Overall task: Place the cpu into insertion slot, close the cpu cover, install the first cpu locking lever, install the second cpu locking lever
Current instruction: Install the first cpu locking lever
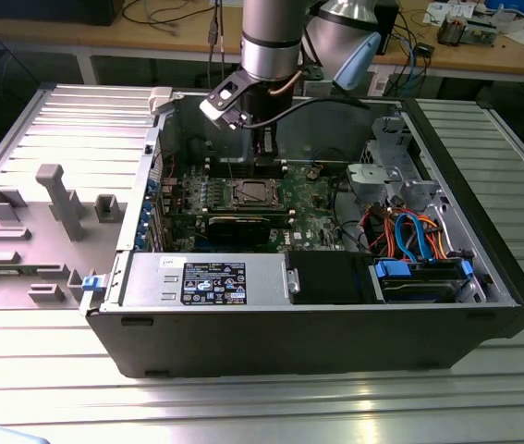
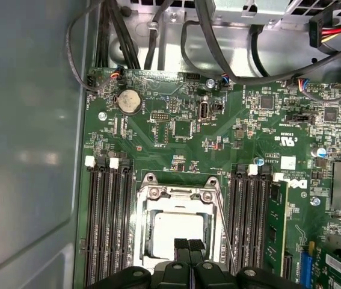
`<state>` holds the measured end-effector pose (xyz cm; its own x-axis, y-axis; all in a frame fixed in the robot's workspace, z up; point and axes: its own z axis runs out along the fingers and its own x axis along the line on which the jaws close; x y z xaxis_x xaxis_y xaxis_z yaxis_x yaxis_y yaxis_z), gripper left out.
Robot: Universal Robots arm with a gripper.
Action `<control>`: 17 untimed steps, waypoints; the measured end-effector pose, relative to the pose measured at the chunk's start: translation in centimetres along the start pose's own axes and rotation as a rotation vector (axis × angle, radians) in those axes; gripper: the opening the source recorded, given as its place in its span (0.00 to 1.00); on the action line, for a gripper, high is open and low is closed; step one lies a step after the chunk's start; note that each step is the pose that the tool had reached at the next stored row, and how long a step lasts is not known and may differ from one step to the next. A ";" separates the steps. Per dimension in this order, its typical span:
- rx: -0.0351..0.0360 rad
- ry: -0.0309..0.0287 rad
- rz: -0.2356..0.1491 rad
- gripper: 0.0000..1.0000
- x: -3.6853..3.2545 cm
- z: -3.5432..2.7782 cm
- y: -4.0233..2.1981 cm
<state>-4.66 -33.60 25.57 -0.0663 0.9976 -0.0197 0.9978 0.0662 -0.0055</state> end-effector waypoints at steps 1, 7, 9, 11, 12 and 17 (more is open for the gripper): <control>0.0000 0.0000 0.000 0.11 0.00 -0.12 0.00; 0.0000 0.0000 0.000 0.11 -0.02 -0.89 0.00; -0.0001 0.0002 0.000 0.11 -0.01 -0.90 0.00; -0.0001 0.0001 0.000 0.11 -0.02 -0.91 0.00; 0.0000 0.0000 0.000 0.11 -0.02 -0.91 0.00; 0.0000 0.0000 0.000 0.11 -0.02 -0.92 0.00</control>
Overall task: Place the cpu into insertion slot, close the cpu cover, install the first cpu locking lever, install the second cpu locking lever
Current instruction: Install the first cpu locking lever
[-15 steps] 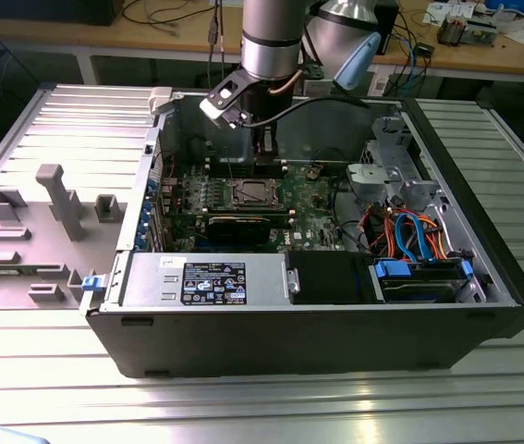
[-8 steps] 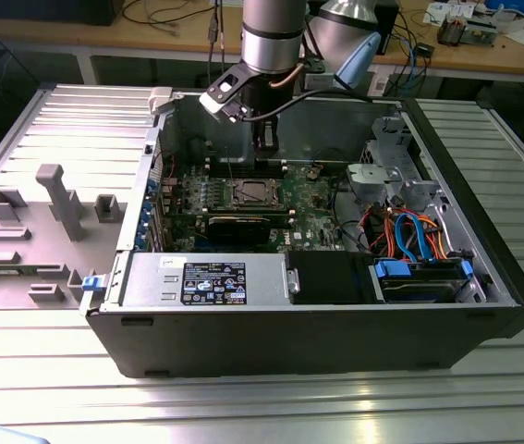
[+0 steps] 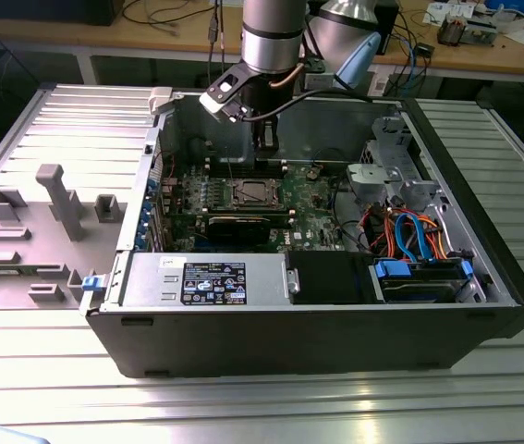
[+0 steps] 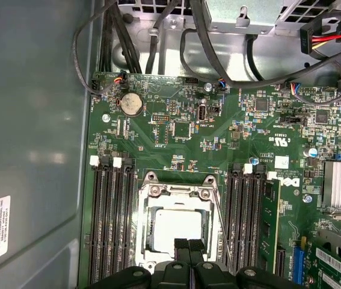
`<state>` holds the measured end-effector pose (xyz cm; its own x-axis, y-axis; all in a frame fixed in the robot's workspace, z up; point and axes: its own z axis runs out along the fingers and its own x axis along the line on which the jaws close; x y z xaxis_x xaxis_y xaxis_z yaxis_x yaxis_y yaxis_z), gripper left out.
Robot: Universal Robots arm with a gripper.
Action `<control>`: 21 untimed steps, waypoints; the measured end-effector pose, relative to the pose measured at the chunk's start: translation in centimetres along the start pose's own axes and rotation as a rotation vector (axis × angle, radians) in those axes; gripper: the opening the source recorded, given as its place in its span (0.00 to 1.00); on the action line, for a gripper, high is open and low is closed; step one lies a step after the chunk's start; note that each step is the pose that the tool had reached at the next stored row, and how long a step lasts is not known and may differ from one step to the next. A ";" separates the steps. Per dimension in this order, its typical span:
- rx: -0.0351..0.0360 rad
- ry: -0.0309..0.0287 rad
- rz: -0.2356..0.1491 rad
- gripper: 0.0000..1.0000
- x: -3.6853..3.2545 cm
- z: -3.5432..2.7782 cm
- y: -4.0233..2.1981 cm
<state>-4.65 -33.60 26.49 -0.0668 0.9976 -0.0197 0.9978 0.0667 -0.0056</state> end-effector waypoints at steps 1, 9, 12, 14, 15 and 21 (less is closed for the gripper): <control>-0.0001 0.0000 -0.001 0.11 0.00 0.00 0.00; -0.0017 -0.0005 -0.086 0.11 0.00 0.01 0.00; -0.0024 -0.0005 -0.119 0.11 0.00 0.01 0.00; -0.0028 -0.0008 -0.141 0.11 0.00 0.01 0.00; -0.0030 -0.0008 -0.149 0.11 0.00 0.01 0.00; -0.0043 -0.0011 -0.213 0.11 0.00 0.01 0.00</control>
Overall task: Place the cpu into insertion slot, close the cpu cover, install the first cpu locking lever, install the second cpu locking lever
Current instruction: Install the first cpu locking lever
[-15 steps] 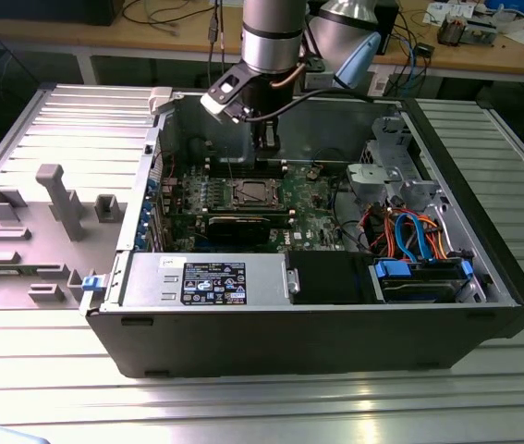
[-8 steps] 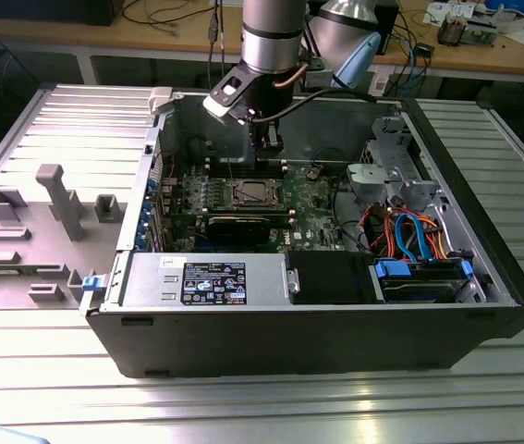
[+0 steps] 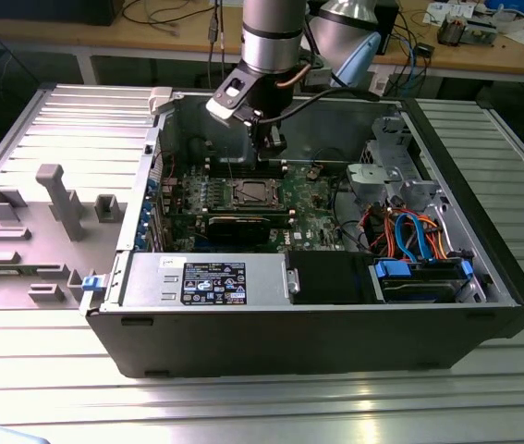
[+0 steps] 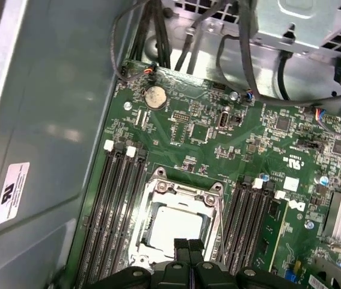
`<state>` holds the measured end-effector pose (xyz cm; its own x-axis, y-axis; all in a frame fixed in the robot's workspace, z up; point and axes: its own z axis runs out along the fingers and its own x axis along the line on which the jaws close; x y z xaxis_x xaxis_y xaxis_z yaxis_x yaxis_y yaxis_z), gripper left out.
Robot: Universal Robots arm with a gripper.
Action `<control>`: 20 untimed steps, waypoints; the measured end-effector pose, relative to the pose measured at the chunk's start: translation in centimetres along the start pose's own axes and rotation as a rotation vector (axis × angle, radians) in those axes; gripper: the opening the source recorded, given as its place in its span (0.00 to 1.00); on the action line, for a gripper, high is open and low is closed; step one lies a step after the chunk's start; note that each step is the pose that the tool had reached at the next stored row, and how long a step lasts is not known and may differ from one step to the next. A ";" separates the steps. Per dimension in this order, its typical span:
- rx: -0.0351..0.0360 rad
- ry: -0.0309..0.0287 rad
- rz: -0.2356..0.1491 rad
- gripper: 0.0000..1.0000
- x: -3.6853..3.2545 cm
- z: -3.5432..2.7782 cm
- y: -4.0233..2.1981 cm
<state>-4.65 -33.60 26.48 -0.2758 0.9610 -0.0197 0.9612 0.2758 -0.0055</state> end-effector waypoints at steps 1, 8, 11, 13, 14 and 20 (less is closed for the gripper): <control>-0.0002 -0.0001 -0.009 0.11 0.00 0.00 0.00; -0.0015 -0.0005 -0.081 0.11 -0.02 0.00 -0.02; -0.0019 -0.0006 -0.097 0.11 -0.02 0.00 -0.02; -0.0022 -0.0005 -0.109 0.11 -0.04 0.00 -0.04; -0.0022 -0.0007 -0.116 0.11 -0.05 0.00 -0.04; -0.0037 -0.0011 -0.191 0.11 -0.06 0.01 -0.04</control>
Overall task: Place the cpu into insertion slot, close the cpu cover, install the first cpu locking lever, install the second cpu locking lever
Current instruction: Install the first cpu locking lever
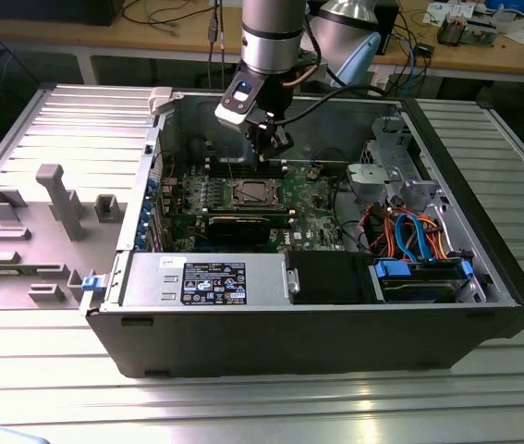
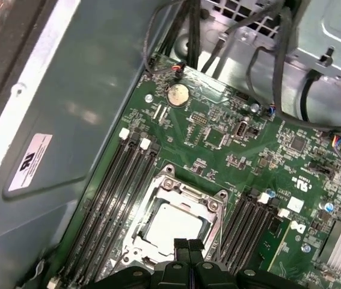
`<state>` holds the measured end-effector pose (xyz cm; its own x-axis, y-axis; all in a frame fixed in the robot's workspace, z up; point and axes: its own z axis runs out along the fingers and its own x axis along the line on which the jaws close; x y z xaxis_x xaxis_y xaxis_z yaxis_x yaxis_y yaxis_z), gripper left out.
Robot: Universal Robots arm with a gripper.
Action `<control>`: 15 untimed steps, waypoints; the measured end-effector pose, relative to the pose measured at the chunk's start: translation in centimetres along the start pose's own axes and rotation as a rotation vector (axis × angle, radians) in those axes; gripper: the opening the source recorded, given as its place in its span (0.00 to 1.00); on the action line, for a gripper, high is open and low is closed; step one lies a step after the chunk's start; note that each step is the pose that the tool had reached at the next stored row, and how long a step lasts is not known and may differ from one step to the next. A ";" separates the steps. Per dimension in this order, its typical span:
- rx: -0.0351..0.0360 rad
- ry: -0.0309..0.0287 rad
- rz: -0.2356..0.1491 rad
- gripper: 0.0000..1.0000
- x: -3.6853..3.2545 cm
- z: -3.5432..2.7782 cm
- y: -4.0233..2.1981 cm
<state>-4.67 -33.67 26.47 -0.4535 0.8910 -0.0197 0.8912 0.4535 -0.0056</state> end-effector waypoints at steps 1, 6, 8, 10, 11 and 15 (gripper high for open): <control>-0.0004 -0.0002 -0.025 0.11 0.00 0.00 0.00; -0.0027 -0.0005 -0.120 0.11 -0.01 0.04 -0.03; -0.0024 -0.0007 -0.120 0.11 -0.01 0.03 -0.03; -0.0030 -0.0010 -0.120 0.11 -0.01 0.03 -0.03; -0.0031 -0.0010 -0.120 0.11 -0.01 0.03 -0.03; -0.0031 -0.0011 -0.120 0.11 -0.01 0.03 -0.03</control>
<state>-4.69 -33.69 26.44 -0.5571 0.8302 -0.0202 0.8304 0.5572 -0.0049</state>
